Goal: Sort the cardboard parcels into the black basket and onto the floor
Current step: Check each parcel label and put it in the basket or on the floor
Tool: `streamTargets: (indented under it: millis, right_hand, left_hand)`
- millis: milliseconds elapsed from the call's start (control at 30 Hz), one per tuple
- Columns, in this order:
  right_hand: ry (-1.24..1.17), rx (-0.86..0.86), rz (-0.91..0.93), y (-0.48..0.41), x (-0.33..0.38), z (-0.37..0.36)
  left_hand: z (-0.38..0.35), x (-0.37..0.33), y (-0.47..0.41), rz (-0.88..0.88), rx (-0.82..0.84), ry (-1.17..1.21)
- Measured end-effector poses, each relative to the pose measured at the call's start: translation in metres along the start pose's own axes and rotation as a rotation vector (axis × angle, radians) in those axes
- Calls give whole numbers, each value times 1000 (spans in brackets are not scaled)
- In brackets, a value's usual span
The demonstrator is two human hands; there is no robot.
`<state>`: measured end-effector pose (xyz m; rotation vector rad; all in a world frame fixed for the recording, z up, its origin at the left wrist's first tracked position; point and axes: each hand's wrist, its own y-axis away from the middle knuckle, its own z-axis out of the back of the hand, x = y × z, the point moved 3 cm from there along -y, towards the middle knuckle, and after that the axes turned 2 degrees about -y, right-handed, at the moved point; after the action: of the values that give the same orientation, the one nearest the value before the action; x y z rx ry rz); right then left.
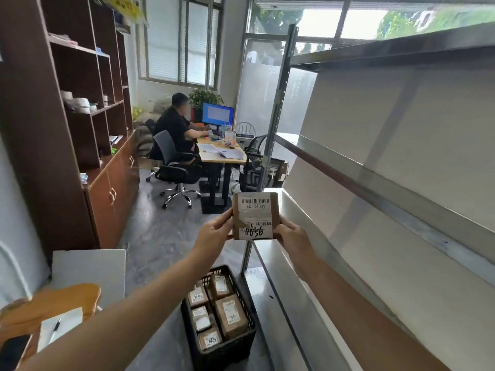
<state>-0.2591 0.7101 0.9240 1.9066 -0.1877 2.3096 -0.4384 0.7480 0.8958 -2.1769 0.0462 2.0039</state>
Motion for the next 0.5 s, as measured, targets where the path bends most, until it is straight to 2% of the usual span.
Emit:
streamTargets:
  millis: [233,500]
  right_hand:
    - [-28,69,-13,-40,-10,-42]
    - [-49,139,-17,-102,-11,-52]
  left_hand:
    - [39,19,-43,46,-28,-47]
    - [50,19,-91,63,-84,-103]
